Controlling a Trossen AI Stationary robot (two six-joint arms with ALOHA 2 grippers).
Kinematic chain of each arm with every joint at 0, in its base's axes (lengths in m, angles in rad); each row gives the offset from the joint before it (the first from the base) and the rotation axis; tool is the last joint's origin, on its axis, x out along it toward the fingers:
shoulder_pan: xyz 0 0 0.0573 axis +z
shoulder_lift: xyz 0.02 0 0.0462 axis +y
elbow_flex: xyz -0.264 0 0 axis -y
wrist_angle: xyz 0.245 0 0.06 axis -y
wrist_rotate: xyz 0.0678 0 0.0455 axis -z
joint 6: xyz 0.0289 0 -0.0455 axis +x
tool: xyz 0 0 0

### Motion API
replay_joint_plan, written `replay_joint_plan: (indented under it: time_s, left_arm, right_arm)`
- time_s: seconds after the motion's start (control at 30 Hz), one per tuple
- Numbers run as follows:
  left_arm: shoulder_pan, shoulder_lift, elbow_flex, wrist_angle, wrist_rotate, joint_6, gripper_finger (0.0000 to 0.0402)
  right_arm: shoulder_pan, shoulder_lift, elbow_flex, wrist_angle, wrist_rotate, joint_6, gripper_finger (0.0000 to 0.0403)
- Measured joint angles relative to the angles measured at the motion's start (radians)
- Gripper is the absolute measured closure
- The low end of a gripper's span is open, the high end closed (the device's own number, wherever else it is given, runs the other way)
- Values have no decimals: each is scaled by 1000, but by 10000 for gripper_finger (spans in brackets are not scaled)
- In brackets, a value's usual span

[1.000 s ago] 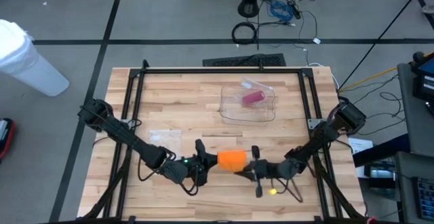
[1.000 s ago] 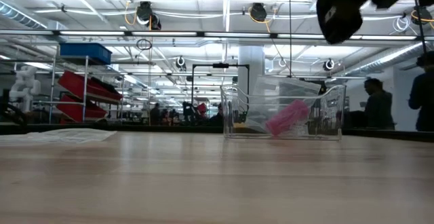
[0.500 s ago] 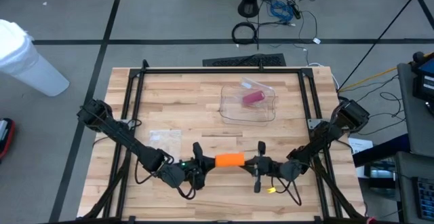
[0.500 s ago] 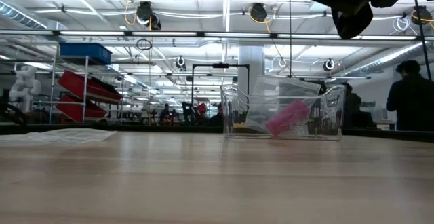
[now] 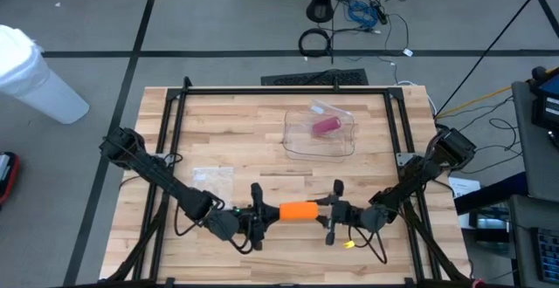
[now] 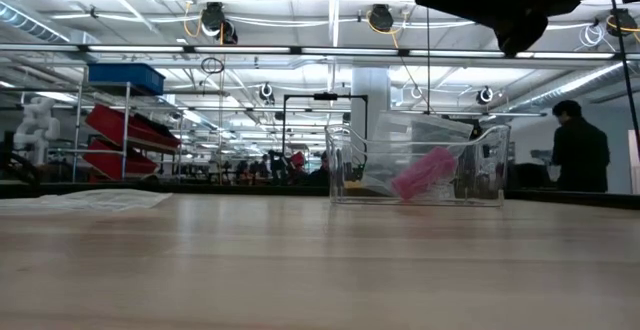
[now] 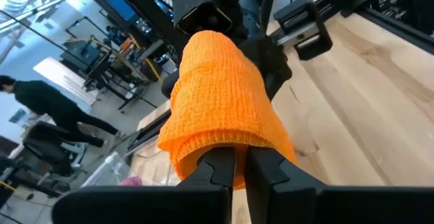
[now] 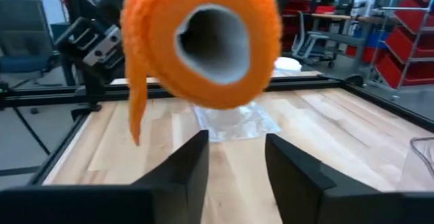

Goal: Roll bandage
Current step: Roll the orange bandage

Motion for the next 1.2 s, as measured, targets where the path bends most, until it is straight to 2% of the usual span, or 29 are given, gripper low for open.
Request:
replay_joint_plan:
  time_s: [0.13,0.2,0.33,0.47,0.53,0.63,0.73,0.8,1.0,1.2]
  left_arm:
    - [-1,0,5,-6,-1,-32,388]
    - [-1,0,5,-10,-9,-54,388]
    - [0,0,5,-10,-12,-137,388]
    - [21,-6,5,-11,6,-286,388]
    - [39,-12,5,-11,51,-370,388]
    - [63,-17,5,-12,193,-480,388]
    - [86,-17,5,-12,338,-549,388]
    - [101,-17,5,-13,396,-575,388]
    - [121,-18,5,-38,451,-600,388]
    - [158,-18,-9,-56,451,-595,388]
  right_arm:
    - [34,0,0,3,12,3,261]
    - [68,0,0,3,74,-11,265]
    - [152,0,0,37,255,-141,282]
    - [207,0,0,161,276,-303,296]
    - [226,0,0,209,276,-366,297]
    - [240,0,0,255,277,-439,293]
    - [239,0,0,287,278,-491,280]
    - [231,0,0,307,279,-509,268]
    - [230,0,0,312,303,-567,239]
    - [258,0,0,319,528,-678,243]
